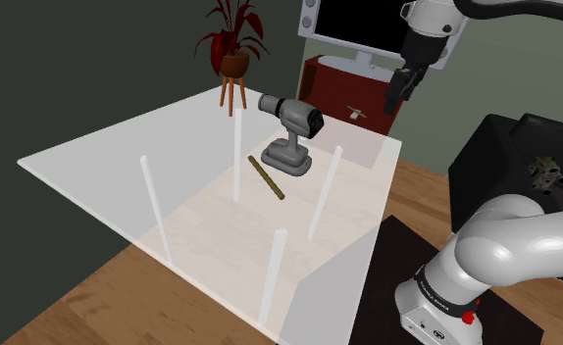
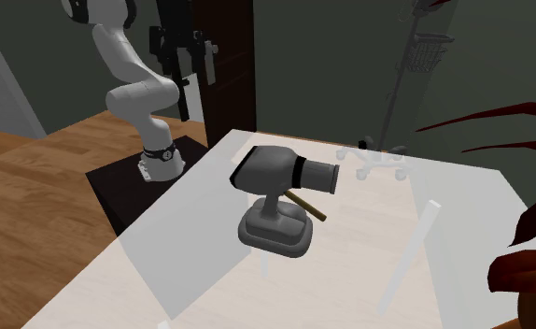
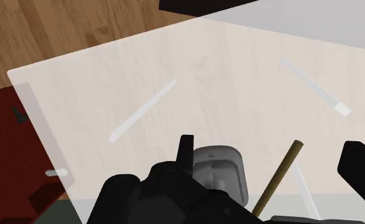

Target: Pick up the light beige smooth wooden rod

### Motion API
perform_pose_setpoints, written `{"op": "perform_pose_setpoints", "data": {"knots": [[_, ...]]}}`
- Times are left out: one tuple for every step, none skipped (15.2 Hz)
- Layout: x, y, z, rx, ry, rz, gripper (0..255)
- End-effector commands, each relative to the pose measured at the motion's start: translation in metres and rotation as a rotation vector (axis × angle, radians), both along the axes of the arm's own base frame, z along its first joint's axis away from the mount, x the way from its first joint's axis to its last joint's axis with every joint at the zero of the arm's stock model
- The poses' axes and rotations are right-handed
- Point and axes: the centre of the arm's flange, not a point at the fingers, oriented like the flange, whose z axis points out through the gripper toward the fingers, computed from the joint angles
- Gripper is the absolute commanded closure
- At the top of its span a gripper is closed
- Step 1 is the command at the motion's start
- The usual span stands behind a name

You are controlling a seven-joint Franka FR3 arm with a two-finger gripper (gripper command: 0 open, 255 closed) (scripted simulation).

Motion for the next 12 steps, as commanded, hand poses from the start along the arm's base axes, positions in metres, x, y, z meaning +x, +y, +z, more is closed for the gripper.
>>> {"op": "perform_pose_setpoints", "data": {"knots": [[0.000, 0.000, 0.000, 0.000, 0.000, 0.000, 0], [0.007, 0.005, -0.010, 0.001, -0.002, -0.008, 0], [0.014, 0.010, -0.019, 0.003, -0.004, -0.016, 0], [0.021, 0.015, -0.029, 0.004, -0.006, -0.024, 0], [0.029, 0.020, -0.039, 0.006, -0.008, -0.032, 0], [0.036, 0.025, -0.048, 0.007, -0.010, -0.040, 0], [0.043, 0.030, -0.058, 0.008, -0.012, -0.048, 0], [0.051, 0.035, -0.068, 0.010, -0.014, -0.055, 0], [0.058, 0.040, -0.077, 0.011, -0.016, -0.063, 0], [0.066, 0.045, -0.087, 0.013, -0.018, -0.071, 0], [0.073, 0.050, -0.096, 0.014, -0.020, -0.079, 0], [0.081, 0.054, -0.106, 0.015, -0.022, -0.087, 0]]}}
